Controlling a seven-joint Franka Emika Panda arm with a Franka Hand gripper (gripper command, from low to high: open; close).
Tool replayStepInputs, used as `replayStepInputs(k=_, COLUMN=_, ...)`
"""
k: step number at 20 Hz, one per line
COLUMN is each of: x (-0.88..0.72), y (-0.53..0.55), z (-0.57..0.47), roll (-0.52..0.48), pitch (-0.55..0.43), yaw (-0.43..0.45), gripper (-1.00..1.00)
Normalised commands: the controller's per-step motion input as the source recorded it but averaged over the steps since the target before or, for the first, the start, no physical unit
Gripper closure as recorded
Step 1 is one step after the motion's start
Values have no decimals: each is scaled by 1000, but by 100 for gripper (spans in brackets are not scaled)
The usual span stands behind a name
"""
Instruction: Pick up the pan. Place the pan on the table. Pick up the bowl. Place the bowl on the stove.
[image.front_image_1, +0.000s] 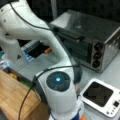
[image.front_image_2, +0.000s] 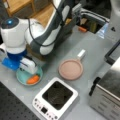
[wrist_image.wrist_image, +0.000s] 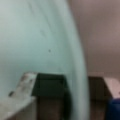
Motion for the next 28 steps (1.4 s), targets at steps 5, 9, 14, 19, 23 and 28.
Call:
replayStepInputs(k=5, x=-257, y=96, z=84, roll=120, pitch=-58, yaw=-115, gripper=100)
replayStepInputs(k=9, x=-236, y=151, z=67, roll=115, pitch=-66, yaw=-155, gripper=100)
replayStepInputs(k=14, x=-210, y=265, z=15, roll=125, pitch=-91, yaw=-191, gripper=100)
replayStepInputs(k=19, x=-238, y=329, z=39, roll=120, pitch=-89, yaw=-223, gripper=100)
replayStepInputs(k=23, x=-255, y=342, z=31, roll=85, pitch=-91, yaw=-227, gripper=100)
replayStepInputs(k=28, x=-239, y=371, z=-41, roll=51, pitch=-113, yaw=-223, gripper=100)
